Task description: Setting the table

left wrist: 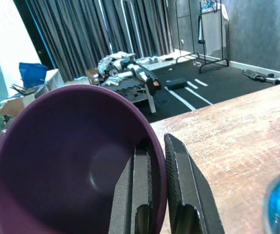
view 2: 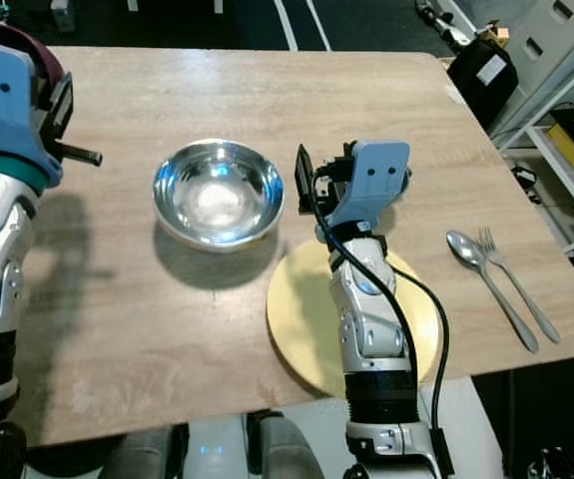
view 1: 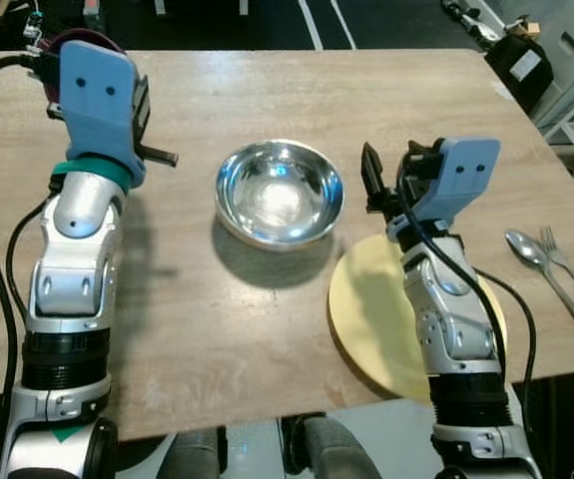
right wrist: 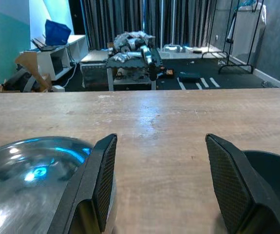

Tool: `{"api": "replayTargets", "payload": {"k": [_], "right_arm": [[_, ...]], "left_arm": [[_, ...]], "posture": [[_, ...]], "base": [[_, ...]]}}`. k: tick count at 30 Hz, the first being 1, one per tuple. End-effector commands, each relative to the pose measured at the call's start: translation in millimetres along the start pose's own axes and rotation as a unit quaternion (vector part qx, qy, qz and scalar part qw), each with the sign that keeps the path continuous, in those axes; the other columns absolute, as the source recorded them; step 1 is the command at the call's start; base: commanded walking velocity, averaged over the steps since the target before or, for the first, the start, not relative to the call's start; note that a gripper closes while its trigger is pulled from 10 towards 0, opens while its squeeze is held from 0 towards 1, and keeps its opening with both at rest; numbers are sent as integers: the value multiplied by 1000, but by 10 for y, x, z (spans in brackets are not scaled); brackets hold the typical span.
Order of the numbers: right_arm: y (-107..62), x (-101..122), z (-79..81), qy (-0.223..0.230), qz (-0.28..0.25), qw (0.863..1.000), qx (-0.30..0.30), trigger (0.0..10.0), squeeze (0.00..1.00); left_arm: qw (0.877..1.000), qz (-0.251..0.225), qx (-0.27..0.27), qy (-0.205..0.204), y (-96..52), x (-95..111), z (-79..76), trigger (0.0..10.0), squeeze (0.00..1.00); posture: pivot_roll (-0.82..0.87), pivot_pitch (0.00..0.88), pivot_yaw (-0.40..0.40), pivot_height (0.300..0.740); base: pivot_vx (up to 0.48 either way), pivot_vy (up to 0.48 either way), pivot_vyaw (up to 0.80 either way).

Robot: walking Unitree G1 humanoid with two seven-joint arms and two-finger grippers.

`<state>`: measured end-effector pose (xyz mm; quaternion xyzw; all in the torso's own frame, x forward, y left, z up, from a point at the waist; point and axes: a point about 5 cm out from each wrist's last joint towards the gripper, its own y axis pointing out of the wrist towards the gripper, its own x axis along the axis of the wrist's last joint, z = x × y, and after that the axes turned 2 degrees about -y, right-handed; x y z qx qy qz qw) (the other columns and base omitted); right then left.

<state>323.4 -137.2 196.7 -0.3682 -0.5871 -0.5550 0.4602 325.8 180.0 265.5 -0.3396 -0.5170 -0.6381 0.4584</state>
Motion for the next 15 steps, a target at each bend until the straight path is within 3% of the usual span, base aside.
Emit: {"api": "replayTargets", "payload": {"k": [1, 15], "right_arm": [[-14, 9, -44, -3, -2, 1000, -6, 10000, 0], [-5, 6, -59, -9, -1, 1000, -5, 10000, 0]], "left_arm": [[1000, 0, -1, 3, -27, 8, -37, 10000, 0], [1000, 0, -2, 0, -32, 14, -65, 10000, 0]], "posture": [[108, 63, -1, 740], [103, 55, -3, 740]], "base": [[-360, 0, 0], [-367, 0, 0]]}}
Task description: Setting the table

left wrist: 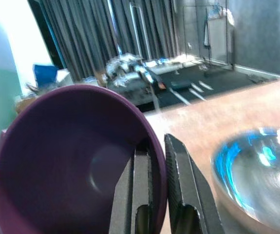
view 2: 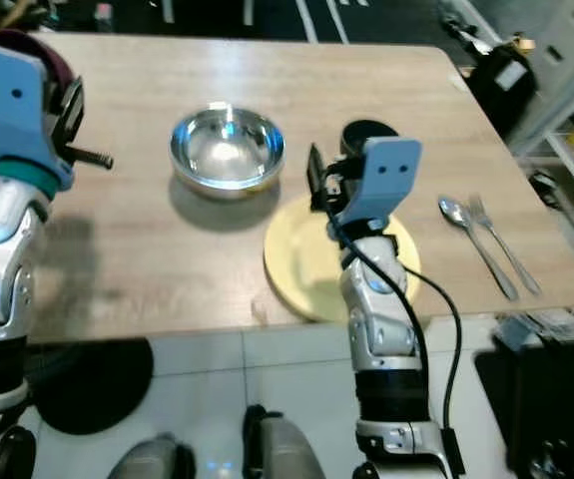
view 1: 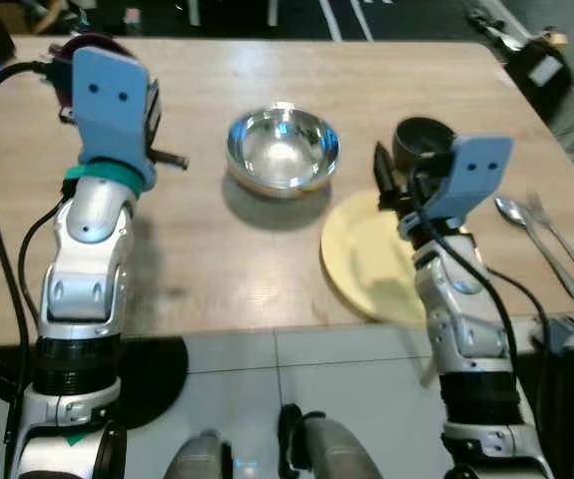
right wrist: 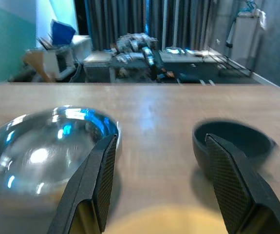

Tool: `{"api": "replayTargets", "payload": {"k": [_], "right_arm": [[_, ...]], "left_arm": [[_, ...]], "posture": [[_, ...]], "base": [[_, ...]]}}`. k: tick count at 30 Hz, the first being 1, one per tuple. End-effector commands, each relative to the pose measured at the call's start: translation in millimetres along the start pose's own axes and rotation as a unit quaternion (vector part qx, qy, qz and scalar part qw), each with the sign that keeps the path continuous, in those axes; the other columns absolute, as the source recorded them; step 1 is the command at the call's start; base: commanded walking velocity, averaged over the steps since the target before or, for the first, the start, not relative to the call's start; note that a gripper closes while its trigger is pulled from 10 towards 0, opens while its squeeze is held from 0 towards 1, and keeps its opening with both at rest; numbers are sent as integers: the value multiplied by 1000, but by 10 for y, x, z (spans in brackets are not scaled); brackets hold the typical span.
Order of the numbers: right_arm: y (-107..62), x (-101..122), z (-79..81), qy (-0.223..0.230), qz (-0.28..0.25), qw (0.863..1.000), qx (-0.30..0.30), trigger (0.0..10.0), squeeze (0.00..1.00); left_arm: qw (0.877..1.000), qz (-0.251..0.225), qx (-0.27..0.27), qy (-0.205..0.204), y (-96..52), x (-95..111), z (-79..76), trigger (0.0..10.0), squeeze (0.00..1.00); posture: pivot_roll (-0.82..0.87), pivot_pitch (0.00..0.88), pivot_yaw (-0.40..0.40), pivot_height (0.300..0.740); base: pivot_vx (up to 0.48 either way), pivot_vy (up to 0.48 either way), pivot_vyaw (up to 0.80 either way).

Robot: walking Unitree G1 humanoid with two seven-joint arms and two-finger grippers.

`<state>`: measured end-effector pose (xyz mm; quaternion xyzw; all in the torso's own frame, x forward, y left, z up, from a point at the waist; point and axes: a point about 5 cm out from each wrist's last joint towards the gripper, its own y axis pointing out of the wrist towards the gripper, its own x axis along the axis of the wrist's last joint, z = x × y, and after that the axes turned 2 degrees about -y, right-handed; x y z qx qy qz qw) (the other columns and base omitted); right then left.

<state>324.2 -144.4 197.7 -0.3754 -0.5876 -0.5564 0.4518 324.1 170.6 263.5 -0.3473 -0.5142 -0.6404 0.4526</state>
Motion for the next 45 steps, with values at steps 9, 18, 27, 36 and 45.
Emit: {"api": "replayTargets", "payload": {"k": [9, 18, 27, 36, 45], "right_arm": [[-5, -2, -9, -4, 0, 1000, 0, 10000, 0], [-10, 1, -33, -7, -1, 1000, -4, 10000, 0], [-19, 5, -50, -8, -2, 1000, -8, 10000, 0], [-27, 6, -62, -10, -2, 1000, -11, 10000, 0], [-32, 10, -68, -11, -2, 1000, -12, 10000, 0]], "left_arm": [[1000, -2, 4, 4, -4, 14, 13, 10000, 0], [1000, -2, 1, 1, 4, 19, -7, 10000, 0], [1000, -3, -3, -1, 24, 25, -23, 10000, 0], [1000, -3, -5, -3, 31, 25, -43, 10000, 0], [1000, -3, -6, -5, 34, 26, -54, 10000, 0]], "posture": [[98, 49, -2, 740], [90, 48, 2, 740], [85, 51, 10, 740], [83, 54, 10, 740], [77, 59, 12, 740]], "base": [[-381, 0, 0], [-391, 0, 0], [-405, 0, 0], [-418, 0, 0], [-431, 0, 0]]}}
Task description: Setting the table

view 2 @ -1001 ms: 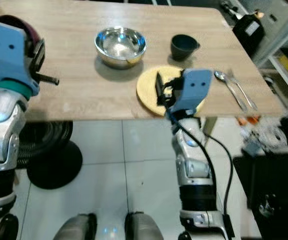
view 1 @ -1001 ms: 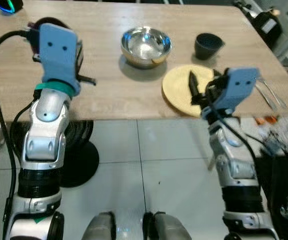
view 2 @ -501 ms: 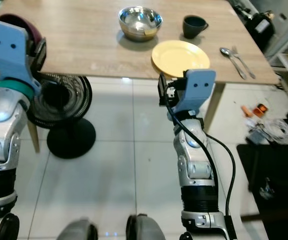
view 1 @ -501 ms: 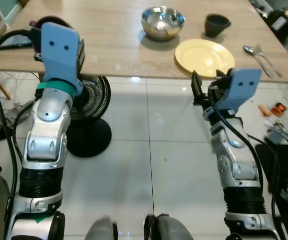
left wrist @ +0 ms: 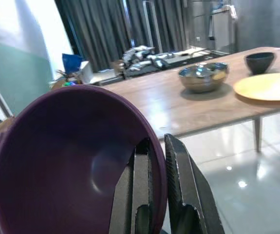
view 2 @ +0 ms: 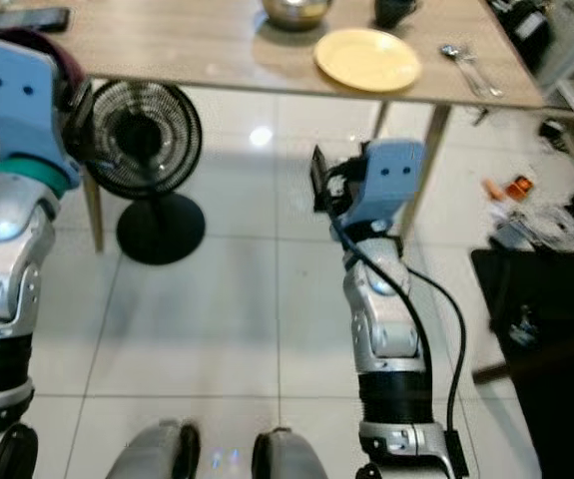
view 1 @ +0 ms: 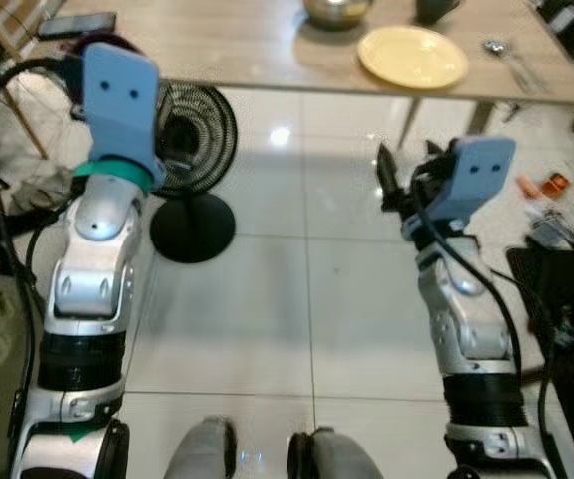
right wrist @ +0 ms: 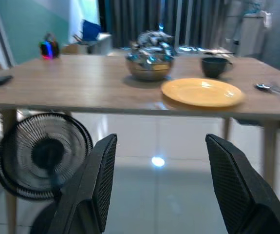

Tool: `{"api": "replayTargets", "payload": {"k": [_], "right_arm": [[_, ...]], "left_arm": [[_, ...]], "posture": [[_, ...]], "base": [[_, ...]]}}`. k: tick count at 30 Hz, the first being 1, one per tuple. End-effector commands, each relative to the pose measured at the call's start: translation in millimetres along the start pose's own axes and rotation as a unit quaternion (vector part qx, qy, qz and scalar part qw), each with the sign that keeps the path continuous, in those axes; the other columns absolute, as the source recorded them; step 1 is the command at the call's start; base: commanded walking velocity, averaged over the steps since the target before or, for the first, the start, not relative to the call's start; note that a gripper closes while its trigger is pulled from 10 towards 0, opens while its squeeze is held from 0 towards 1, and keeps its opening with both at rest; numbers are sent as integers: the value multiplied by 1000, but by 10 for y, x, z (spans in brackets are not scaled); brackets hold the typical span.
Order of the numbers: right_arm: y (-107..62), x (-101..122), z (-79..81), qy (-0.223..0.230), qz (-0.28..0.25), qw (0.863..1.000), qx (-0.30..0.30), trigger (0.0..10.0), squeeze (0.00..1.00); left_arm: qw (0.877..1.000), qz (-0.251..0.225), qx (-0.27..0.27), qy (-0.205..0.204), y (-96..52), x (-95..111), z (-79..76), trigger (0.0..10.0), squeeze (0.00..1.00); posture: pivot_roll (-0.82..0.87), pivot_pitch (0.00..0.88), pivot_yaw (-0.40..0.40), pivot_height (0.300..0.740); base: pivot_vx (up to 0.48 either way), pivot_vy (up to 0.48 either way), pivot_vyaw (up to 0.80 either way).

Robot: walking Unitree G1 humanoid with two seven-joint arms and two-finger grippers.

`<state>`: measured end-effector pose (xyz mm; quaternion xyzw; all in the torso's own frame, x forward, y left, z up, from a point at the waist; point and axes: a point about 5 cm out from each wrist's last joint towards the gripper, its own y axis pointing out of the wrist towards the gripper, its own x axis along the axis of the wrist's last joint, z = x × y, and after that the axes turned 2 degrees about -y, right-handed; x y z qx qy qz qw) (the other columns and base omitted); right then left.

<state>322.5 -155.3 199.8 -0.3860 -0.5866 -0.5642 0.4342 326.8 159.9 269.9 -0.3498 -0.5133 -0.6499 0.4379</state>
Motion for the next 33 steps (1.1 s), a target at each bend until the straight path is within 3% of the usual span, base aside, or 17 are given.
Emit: {"api": "replayTargets", "payload": {"k": [1, 33], "right_arm": [[-14, -20, 38, 1, 4, 1000, 5, 10000, 0], [-25, -18, 15, -2, 6, 1000, 2, 10000, 0]], "left_arm": [[1000, 9, 6, 0, -22, -45, 36, 10000, 0], [1000, 8, 0, -8, -5, -50, -23, 10000, 0]], "posture": [[77, 59, 12, 740], [64, 64, 8, 740]], "base": [[-435, 0, 0], [-440, 0, 0]]}}
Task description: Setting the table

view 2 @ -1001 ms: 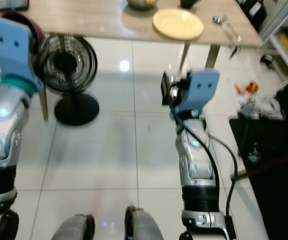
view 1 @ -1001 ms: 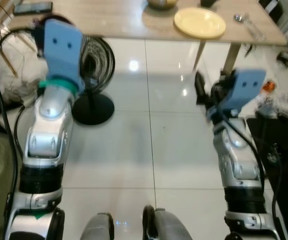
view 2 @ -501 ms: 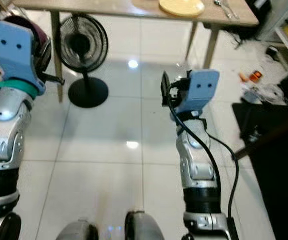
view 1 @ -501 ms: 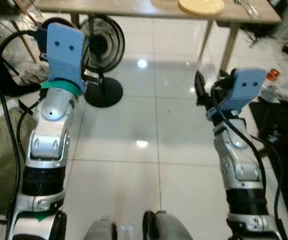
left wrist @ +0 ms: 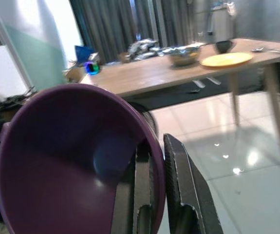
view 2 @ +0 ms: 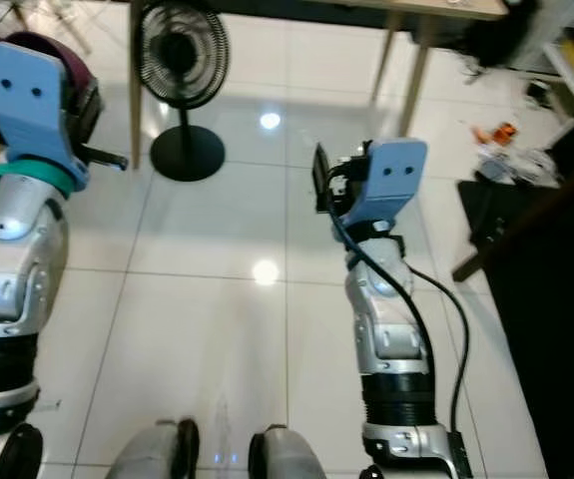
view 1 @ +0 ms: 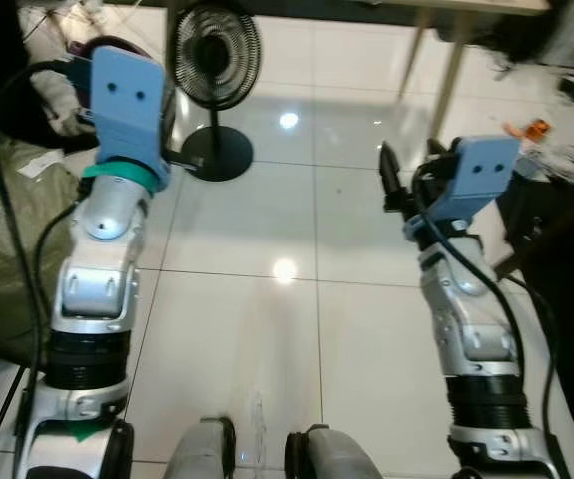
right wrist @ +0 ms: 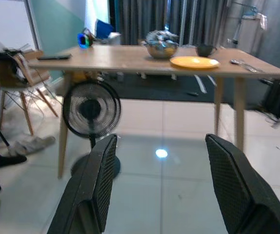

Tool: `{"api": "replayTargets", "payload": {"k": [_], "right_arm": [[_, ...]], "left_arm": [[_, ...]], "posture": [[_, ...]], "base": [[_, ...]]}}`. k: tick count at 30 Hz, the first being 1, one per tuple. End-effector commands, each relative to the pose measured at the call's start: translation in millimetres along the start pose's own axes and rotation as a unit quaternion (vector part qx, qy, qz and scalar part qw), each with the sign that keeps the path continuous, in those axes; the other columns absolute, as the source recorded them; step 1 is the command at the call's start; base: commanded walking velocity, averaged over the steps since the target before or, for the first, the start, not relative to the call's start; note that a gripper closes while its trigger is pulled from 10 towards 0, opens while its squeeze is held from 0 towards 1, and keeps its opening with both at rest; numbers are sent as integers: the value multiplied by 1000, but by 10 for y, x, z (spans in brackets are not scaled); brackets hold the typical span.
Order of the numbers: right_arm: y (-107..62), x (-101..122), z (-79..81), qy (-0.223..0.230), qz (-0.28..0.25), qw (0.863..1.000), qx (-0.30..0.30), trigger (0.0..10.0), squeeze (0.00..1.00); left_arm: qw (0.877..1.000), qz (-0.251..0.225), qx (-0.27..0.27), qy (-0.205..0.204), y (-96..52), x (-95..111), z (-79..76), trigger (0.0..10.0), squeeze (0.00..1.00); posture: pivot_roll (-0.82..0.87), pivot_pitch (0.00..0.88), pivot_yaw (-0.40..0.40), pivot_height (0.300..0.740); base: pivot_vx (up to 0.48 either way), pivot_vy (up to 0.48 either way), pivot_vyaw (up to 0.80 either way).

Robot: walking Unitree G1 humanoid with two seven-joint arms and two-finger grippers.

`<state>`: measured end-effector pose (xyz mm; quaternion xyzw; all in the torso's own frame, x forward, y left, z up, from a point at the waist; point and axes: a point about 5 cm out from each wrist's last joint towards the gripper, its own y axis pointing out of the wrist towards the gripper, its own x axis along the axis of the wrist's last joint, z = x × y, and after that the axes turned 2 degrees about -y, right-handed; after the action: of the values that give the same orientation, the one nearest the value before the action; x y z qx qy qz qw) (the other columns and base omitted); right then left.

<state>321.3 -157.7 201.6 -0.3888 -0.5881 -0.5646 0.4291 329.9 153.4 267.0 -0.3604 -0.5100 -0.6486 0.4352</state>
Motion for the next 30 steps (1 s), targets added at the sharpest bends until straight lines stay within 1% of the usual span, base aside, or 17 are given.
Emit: {"api": "replayTargets", "payload": {"k": [1, 19, 22, 24, 30], "right_arm": [[-19, -40, 38, 3, 9, 1000, 5, 10000, 0], [-15, -43, 43, 2, 10, 1000, 8, 10000, 0], [-11, -44, 49, 2, 11, 1000, 11, 10000, 0], [-7, -38, 56, 4, 11, 1000, 13, 10000, 0], [-4, -37, 56, 5, 11, 1000, 14, 10000, 0]], "left_arm": [[1000, 3, 7, 0, -28, -25, 44, 10000, 0], [1000, 2, 6, -3, -19, -28, 28, 10000, 0], [1000, 3, 5, -9, -12, -31, 18, 10000, 0], [1000, 7, 2, -27, -7, -31, 3, 10000, 0], [999, 5, -1, -31, -2, -25, -9, 10000, 0]], "posture": [[64, 64, 8, 740], [61, 63, 4, 740], [61, 62, 4, 740], [59, 58, 4, 740], [56, 53, 5, 740]], "base": [[-442, 0, 0], [-442, 0, 0], [-195, 0, 0], [0, 0, -700], [0, 0, -800]]}}
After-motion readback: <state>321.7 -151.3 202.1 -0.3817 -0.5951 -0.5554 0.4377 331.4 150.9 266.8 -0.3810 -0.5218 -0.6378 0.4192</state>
